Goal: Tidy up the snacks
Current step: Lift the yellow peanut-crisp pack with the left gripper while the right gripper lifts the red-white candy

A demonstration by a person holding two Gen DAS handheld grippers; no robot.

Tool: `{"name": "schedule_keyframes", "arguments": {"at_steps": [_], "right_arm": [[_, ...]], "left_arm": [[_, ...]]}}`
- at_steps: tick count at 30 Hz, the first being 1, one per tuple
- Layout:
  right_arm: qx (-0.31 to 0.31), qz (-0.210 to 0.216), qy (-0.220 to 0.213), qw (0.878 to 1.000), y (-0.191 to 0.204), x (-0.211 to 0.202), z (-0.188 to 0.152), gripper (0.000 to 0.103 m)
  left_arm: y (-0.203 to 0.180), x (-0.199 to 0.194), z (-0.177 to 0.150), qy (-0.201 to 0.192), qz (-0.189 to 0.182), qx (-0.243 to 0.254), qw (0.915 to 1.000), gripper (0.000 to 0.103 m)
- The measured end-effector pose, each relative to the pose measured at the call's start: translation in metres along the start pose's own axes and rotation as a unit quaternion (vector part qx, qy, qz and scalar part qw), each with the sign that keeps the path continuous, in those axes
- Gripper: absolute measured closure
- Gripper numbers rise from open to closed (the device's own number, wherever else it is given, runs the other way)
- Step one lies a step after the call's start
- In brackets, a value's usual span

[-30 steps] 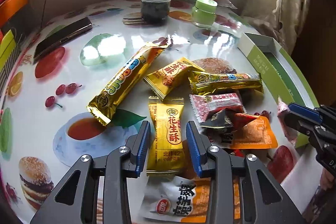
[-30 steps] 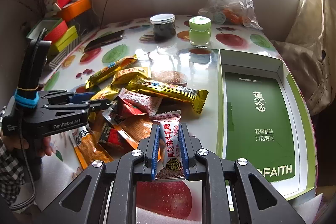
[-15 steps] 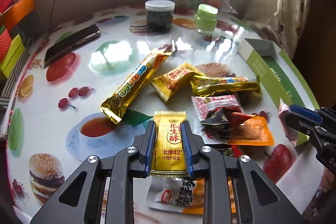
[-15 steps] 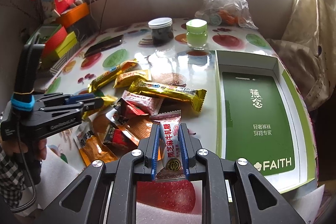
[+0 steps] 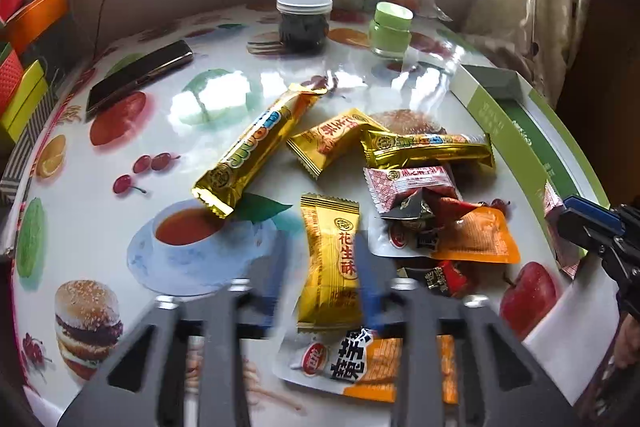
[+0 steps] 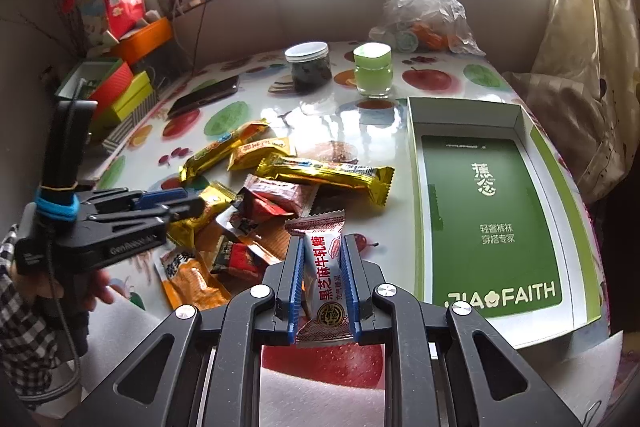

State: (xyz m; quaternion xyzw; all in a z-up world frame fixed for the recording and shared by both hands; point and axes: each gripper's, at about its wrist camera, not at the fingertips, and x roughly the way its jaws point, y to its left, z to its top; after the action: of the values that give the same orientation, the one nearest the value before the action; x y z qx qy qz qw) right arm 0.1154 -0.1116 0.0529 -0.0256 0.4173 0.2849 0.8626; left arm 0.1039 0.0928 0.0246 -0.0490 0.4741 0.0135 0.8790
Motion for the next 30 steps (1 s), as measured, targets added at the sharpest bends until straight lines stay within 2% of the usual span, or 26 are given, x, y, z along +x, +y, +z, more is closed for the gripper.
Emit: {"name": "schedule_keyframes", "arguments": {"at_steps": [4,10,11,13,14,23,30], "right_arm": [[-0.001,0.000,0.003,1.000,0.002,0.001,0.000,0.085],[-0.004,0.000,0.003,1.000,0.004,0.001,0.001,0.085],[-0.003,0.000,0.003,1.000,0.004,0.001,0.001,0.085],[-0.003,0.000,0.003,1.000,0.004,0.001,0.001,0.085],[-0.001,0.000,0.003,1.000,0.004,0.000,0.001,0.085],[0.006,-0.004,-0.002,1.000,0.003,-0.003,-0.001,0.085],[0.018,-0.006,-0.015,1.000,-0.001,-0.014,-0.001,0.085]], "left_arm": [[-0.002,0.011,-0.002,0.015,0.002,-0.002,0.9999,0.053],[-0.003,0.013,-0.004,0.013,0.012,0.001,0.9998,0.053],[-0.004,0.014,-0.004,0.014,0.019,0.005,0.9997,0.054],[-0.007,0.014,-0.004,0.013,0.033,0.016,0.9993,0.067],[-0.007,0.013,-0.004,0.012,0.026,0.016,0.9994,0.075],[-0.006,0.004,-0.004,0.004,0.026,0.011,0.9996,0.077],[-0.015,-0.028,0.004,-0.034,0.014,0.015,0.9992,0.077]]}}
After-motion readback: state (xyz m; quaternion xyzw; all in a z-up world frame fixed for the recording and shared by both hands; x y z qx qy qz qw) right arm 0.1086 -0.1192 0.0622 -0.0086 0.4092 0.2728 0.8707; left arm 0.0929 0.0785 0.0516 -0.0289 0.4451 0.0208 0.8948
